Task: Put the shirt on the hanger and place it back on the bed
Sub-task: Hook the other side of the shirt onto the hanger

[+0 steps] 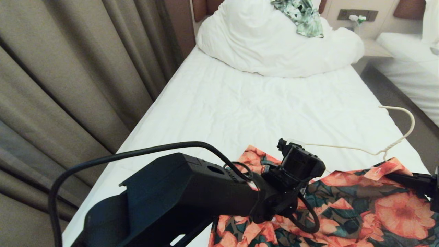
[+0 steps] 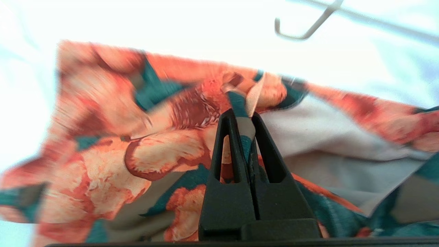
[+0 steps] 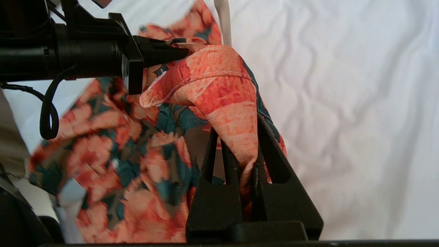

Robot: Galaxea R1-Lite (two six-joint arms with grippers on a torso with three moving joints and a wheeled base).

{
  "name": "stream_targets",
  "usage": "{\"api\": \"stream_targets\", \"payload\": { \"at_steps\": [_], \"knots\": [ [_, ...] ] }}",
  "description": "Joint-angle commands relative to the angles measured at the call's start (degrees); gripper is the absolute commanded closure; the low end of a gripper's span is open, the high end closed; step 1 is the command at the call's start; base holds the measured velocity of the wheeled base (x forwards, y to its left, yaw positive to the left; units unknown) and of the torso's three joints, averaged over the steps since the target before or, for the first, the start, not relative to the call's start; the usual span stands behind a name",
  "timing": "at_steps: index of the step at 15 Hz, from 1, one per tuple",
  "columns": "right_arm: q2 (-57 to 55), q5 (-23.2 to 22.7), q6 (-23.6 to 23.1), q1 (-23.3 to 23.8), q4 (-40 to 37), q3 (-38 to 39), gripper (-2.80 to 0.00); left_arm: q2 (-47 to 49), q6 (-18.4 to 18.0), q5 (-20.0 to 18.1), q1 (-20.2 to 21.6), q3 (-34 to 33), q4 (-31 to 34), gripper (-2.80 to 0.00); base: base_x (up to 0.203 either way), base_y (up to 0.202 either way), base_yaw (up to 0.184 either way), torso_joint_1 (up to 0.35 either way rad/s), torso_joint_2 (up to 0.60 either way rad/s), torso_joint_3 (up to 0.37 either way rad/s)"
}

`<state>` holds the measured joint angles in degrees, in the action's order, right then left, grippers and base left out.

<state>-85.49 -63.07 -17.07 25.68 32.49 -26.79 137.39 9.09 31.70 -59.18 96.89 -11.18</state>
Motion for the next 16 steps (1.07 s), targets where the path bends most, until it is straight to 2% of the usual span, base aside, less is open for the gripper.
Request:
{"api": "stream_targets", "payload": {
  "at_steps": [1, 5, 6, 11, 16],
  "knots": [
    [2.1, -0.4, 2.2, -0.9, 0.0, -2.3, 0.0, -3.1, 0.0, 0.3, 0.4, 0.1, 0.1, 0.0, 0.0, 0.0, 0.0, 0.0, 0.0, 0.0],
    [1.3, -1.4, 12.5, -3.1, -2.2, -9.5, 0.0, -5.8, -0.4, 1.2, 2.8, 0.2, 1.5, 0.0, 0.0, 0.0, 0.0, 0.0, 0.0, 0.0],
    [0.8, -1.7, 13.2, -3.8, -2.3, -10.1, 0.0, -6.3, -0.3, 1.4, 3.5, 0.1, 2.1, 0.0, 0.0, 0.0, 0.0, 0.0, 0.0, 0.0],
    [0.6, -1.5, 13.3, -7.5, -4.1, -9.8, 0.0, -8.7, -0.4, 1.5, 5.8, -0.7, 2.7, 0.0, 0.0, 0.0, 0.0, 0.0, 0.0, 0.0],
    [-2.2, -1.4, 13.3, -9.7, -4.2, -10.8, 0.0, -12.5, -0.4, 1.5, 6.0, -0.6, 5.0, 0.0, 0.0, 0.0, 0.0, 0.0, 0.0, 0.0]
  ]
}}
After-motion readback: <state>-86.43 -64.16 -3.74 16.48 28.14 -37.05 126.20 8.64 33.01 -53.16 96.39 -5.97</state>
